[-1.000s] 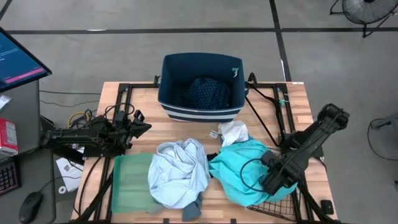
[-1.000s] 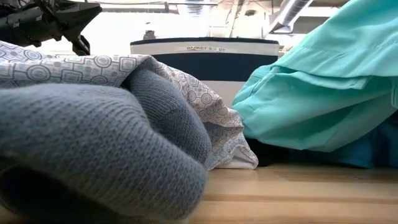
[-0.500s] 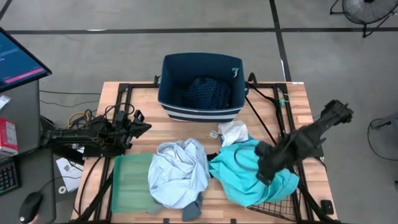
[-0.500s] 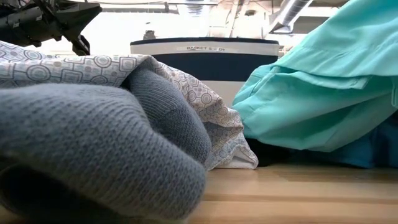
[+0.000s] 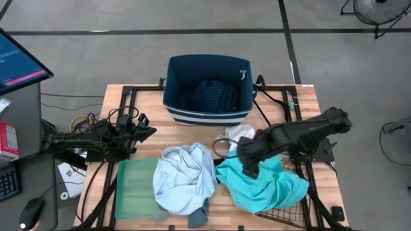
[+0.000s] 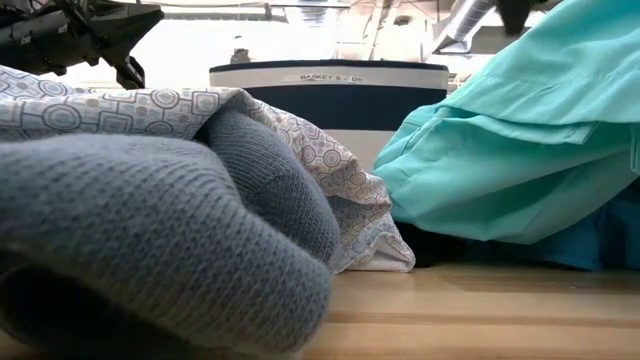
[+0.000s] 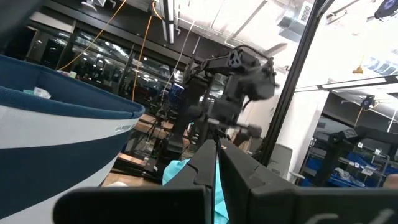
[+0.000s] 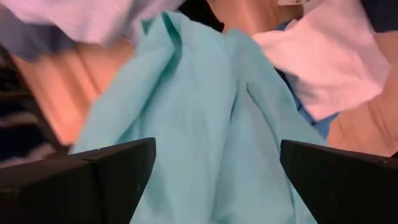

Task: Pick & Place Cloths
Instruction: Put the light blue shorts into the wire basket

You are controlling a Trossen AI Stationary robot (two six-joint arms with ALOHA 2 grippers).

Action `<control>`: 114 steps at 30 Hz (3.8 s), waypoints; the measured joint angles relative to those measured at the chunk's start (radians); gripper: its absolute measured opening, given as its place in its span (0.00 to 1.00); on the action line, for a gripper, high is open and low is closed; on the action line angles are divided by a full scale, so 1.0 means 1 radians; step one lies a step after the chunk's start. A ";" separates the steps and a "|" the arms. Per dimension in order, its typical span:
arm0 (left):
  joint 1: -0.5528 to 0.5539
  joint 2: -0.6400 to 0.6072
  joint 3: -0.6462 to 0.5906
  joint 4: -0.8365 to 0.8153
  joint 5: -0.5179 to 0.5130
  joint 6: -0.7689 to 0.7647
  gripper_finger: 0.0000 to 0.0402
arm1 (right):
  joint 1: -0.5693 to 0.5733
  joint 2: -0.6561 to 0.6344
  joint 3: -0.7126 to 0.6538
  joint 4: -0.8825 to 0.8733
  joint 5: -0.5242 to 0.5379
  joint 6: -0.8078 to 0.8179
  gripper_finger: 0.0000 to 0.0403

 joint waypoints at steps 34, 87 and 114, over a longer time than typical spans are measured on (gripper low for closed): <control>0.000 0.000 0.000 0.000 0.000 0.001 0.01 | -0.075 0.162 0.096 -0.089 -0.106 -0.133 0.01; 0.000 0.084 0.000 0.025 -0.013 0.001 0.01 | 0.359 -0.153 -0.658 0.371 -0.321 0.702 0.04; 0.000 0.084 0.000 0.058 -0.023 0.000 0.01 | 0.061 -0.215 -0.390 0.291 -0.316 0.166 0.63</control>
